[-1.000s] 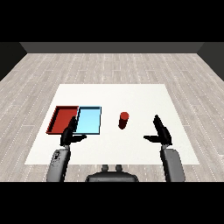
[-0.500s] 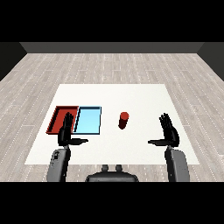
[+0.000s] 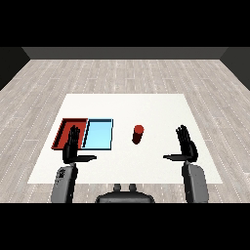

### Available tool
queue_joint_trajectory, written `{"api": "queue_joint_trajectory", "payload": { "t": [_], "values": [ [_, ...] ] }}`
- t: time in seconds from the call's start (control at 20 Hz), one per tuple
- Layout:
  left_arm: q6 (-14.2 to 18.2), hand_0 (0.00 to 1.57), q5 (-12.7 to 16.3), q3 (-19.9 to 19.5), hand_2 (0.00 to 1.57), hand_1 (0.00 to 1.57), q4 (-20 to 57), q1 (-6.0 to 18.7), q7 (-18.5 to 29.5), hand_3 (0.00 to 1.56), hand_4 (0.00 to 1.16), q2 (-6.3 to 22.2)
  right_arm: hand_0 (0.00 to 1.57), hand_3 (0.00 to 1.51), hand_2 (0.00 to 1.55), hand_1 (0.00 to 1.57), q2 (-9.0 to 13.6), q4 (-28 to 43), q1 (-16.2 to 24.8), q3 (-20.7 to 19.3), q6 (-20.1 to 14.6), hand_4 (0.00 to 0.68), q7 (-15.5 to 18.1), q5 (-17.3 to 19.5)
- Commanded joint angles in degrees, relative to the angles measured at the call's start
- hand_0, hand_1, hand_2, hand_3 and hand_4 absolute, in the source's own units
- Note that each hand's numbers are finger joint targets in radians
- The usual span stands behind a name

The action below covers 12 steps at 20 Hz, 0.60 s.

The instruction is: Pick the red can and put it in the red box

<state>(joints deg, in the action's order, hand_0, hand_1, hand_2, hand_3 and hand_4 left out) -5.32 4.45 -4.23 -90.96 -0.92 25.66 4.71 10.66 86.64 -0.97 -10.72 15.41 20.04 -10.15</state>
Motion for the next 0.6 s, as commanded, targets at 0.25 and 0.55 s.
{"api": "queue_joint_trajectory", "payload": {
  "t": [0.25, 0.55],
  "values": [
    [-0.6, 0.0, -0.1, 0.2, 0.0, 0.0, -4.5, -4.8, 0.5, 0.0, 0.0, -0.3, 0.0, 0.0, 0.0, 0.0, -2.7, 3.7, 0.5, 1.2, -0.8, 0.0, -5.5, -1.3],
    [-2.2, 0.0, 0.2, 0.4, 0.0, 0.0, -5.4, -5.7, 0.5, 0.0, 0.0, 0.4, 0.0, 0.0, 0.0, 0.0, -2.3, -7.1, -8.2, 0.6, -0.5, 0.0, -3.8, -1.2]
  ]
}}
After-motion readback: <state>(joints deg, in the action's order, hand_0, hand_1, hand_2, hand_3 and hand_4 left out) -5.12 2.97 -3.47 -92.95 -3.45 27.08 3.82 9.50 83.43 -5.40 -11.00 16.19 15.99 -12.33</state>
